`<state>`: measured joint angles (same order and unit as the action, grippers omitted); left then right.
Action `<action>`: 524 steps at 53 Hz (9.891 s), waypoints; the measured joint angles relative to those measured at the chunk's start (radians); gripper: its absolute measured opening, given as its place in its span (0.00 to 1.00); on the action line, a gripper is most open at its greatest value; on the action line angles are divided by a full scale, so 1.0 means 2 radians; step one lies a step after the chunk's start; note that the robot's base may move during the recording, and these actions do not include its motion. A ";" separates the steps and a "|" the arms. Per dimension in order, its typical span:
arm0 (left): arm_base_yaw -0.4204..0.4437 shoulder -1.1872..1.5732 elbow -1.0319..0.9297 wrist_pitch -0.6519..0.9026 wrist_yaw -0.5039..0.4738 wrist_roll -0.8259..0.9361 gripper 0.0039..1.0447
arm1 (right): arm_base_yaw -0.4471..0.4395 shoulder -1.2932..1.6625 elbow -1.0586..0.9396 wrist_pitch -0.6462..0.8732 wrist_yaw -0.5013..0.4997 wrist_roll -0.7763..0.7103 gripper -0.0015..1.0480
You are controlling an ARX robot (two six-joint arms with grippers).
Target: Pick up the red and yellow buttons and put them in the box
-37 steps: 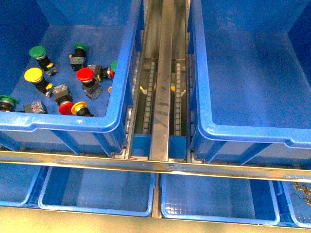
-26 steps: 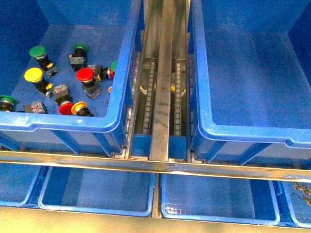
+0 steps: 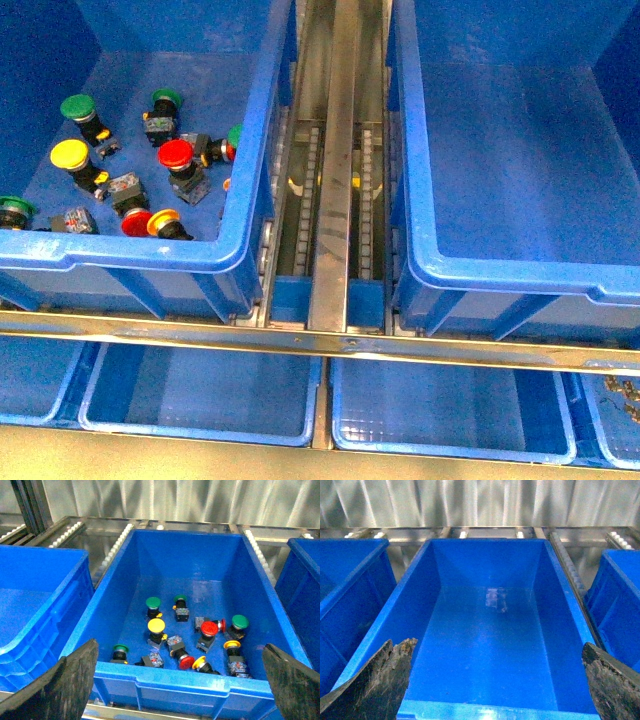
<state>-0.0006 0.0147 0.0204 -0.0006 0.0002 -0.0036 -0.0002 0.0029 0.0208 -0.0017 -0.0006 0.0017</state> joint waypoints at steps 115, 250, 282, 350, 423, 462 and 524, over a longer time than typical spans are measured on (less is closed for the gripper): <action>0.011 0.368 0.197 -0.078 0.159 -0.035 0.93 | 0.000 0.000 0.000 0.000 0.000 0.000 0.94; -0.069 1.134 0.649 0.096 0.047 0.199 0.93 | 0.000 0.000 0.000 0.000 0.000 0.000 0.94; -0.080 1.131 0.644 0.117 0.045 0.172 0.33 | 0.000 0.000 0.000 0.000 0.000 0.000 0.94; -0.186 0.693 0.350 0.092 0.160 -0.231 0.33 | 0.000 0.000 0.000 0.000 0.000 0.000 0.94; -0.205 0.807 0.442 0.102 0.206 -0.462 0.33 | 0.000 0.000 0.000 0.000 0.000 0.000 0.94; -0.276 0.943 0.616 0.098 0.221 -0.529 0.33 | 0.038 0.063 0.039 -0.097 0.083 0.039 0.94; -0.278 0.945 0.634 0.085 0.209 -0.534 0.33 | 0.169 0.743 0.294 0.279 0.001 -0.290 0.94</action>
<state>-0.5568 1.9049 1.2881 0.1688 0.4183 -1.0721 0.3370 1.4887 0.6079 0.5564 0.0021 -0.5774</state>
